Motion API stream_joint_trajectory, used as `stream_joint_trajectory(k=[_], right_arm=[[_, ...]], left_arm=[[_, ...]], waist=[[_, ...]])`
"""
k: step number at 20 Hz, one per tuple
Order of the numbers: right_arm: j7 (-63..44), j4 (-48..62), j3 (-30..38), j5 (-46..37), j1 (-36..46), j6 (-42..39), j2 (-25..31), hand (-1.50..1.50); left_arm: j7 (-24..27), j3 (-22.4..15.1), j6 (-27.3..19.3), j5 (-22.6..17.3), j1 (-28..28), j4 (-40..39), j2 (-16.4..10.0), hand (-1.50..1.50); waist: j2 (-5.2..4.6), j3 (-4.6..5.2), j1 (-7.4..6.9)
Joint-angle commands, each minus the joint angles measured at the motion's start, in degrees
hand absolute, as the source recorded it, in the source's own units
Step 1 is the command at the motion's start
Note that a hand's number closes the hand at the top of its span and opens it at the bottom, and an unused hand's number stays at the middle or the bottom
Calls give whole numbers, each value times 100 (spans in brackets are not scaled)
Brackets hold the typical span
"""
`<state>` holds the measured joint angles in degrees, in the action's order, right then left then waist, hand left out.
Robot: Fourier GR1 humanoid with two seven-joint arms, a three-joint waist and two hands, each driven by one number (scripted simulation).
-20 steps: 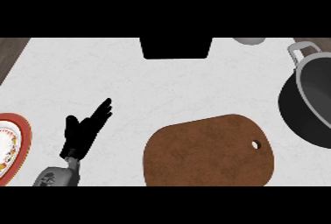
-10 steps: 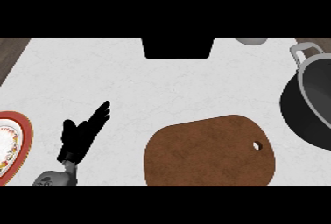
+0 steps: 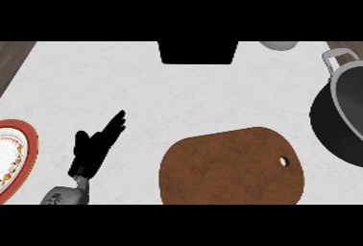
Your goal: Pick the can from the cutting board and place it in the pot
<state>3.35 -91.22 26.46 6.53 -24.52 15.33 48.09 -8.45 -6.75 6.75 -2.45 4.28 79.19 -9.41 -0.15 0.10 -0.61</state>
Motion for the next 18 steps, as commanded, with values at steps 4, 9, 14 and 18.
stream_joint_trajectory(k=[4,9,14,18], right_arm=[[-1691,209,-712,-663,1374,-426,915,150],[-1545,1677,-1676,-1431,2795,-565,751,150],[-2311,2098,-2598,-2820,3038,-474,1032,150],[-2819,2867,-3219,-3388,4020,-1043,866,150]], left_arm=[[89,-34,5,90,-15,-1,102,0],[-102,193,239,-92,212,-11,-76,0],[-88,-56,66,100,339,-121,211,0],[-97,12,212,51,221,-13,48,0]], waist=[[-3,-6,-40],[-21,-14,-115],[-81,-10,-269],[-68,-14,-342]])
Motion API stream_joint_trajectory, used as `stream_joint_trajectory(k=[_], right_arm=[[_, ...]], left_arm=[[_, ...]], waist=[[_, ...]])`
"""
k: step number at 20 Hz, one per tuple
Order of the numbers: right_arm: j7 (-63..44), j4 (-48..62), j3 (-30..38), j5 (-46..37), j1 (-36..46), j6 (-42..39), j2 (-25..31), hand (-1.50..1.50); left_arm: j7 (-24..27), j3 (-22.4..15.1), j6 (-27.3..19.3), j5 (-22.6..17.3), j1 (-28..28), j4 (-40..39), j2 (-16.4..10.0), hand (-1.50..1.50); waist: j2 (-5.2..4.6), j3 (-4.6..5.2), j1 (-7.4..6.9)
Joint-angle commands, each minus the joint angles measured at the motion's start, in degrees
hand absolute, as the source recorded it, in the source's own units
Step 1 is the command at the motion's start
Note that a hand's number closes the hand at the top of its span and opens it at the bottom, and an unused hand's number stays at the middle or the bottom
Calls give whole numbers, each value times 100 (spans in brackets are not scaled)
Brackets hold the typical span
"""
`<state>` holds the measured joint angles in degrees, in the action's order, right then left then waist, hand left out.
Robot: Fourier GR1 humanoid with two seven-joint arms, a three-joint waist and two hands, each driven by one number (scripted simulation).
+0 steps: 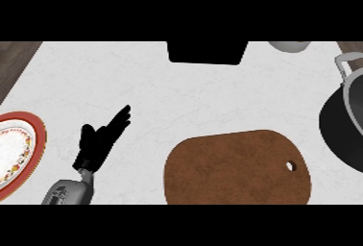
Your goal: Pick the can from the cutting board and place it in the pot
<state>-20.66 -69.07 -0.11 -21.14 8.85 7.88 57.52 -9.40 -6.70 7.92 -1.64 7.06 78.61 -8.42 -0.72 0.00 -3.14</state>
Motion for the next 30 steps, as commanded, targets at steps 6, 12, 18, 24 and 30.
stream_joint_trajectory(k=[6,12,18,24,30], right_arm=[[-1267,1742,-683,-89,1481,-1693,-855,150],[-680,3012,-708,-589,2563,-1339,-1701,-150],[389,2372,680,444,2511,447,-1875,-150],[938,2254,1709,987,2439,1494,-1820,-150],[1533,2030,2764,1779,2081,1519,-1372,-150]], left_arm=[[-59,84,43,-63,203,-164,64,0],[111,100,6,41,-305,67,-5,0],[169,151,52,-26,-263,-101,8,0],[91,309,15,-57,-223,45,-109,0],[140,258,-3,-7,-481,160,-65,0]], waist=[[-5,-3,17],[36,-9,117],[59,-24,254],[87,-9,341],[99,-4,384]])
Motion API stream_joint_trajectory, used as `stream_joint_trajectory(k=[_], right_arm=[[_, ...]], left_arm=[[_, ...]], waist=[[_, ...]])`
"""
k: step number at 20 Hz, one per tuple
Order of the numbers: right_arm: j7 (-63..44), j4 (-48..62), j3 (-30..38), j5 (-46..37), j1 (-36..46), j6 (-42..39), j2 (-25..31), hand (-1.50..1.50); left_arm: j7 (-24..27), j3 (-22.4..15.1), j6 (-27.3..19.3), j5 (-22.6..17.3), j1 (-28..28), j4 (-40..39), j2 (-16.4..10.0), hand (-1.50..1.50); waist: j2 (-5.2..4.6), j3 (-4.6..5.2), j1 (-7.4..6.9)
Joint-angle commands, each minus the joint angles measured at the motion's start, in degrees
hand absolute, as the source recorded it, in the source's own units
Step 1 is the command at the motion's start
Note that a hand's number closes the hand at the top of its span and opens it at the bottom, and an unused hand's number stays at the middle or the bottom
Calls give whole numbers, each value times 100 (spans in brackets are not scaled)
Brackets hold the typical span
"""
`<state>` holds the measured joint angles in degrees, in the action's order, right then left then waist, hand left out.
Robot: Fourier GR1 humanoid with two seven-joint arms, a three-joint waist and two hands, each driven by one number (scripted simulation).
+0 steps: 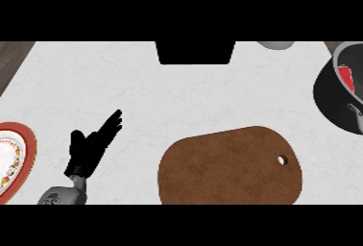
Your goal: Pick the can from the cutting board and place it in the pot
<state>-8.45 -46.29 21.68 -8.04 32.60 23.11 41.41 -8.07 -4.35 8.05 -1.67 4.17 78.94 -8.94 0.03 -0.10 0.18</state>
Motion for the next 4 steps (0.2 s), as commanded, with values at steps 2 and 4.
stream_joint_trajectory(k=[2,4], right_arm=[[857,-307,1006,857,-741,-251,315,-150],[1173,-464,1234,1069,-1117,-229,112,-150]], left_arm=[[-64,70,117,-84,-157,133,-92,0],[-147,-114,-73,92,-298,382,74,0]], waist=[[21,2,67],[20,4,49]])
